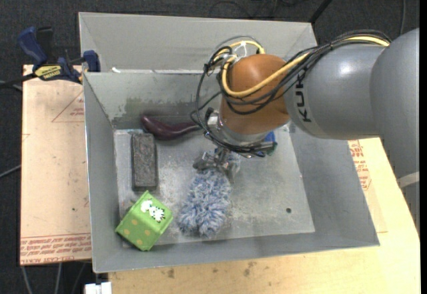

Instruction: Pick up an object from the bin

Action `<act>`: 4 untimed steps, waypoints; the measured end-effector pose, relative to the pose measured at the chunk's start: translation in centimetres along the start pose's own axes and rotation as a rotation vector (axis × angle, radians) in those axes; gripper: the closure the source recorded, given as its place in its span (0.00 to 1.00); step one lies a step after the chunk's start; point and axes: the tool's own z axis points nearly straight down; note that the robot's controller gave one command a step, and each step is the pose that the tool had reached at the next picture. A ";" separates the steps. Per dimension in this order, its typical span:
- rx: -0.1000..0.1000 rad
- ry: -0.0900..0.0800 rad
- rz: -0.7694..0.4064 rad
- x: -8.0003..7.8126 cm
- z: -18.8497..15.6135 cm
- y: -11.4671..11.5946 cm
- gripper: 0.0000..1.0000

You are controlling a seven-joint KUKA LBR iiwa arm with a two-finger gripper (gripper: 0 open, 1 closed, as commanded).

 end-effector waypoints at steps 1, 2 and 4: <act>-0.001 0.002 -0.007 0.0 -0.2 0.0 1.00; -0.007 0.007 -0.002 0.1 -0.9 0.1 1.00; -0.005 0.007 -0.001 0.0 -2.2 0.0 1.00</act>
Offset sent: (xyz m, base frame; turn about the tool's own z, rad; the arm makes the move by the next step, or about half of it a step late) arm 0.0000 0.0000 0.0368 0.0000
